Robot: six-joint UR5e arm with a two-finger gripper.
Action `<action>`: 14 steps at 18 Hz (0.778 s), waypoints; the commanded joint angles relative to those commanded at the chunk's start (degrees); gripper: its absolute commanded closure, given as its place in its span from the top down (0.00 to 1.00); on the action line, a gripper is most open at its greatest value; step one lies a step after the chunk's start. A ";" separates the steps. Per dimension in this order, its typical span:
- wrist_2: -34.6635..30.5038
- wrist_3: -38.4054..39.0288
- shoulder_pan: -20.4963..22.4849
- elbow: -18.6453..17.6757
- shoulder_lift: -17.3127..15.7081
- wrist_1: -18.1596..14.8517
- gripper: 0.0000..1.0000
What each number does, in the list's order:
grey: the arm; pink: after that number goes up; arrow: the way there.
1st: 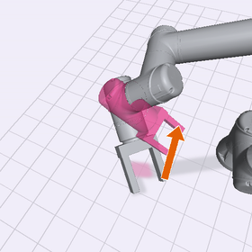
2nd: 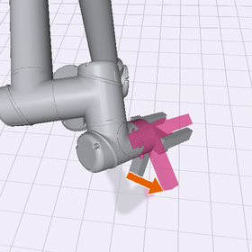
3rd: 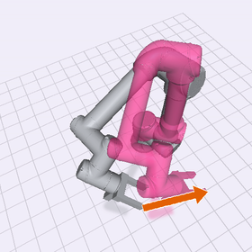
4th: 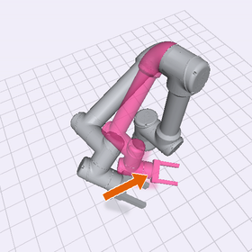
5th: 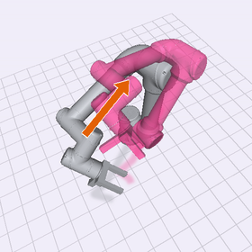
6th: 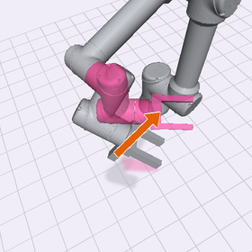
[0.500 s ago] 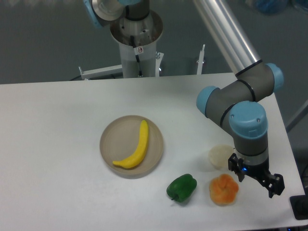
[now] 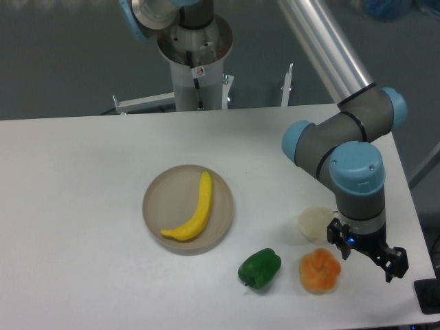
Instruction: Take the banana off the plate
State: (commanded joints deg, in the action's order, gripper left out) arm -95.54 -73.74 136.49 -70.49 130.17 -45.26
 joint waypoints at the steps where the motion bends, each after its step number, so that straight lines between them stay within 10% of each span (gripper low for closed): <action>1: 0.00 0.17 0.09 0.00 0.00 0.00 1.00; 14: -0.88 4.22 -0.53 -2.19 -3.42 -2.10 1.00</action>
State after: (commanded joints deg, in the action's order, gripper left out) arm -96.42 -69.52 135.97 -72.68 126.75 -47.36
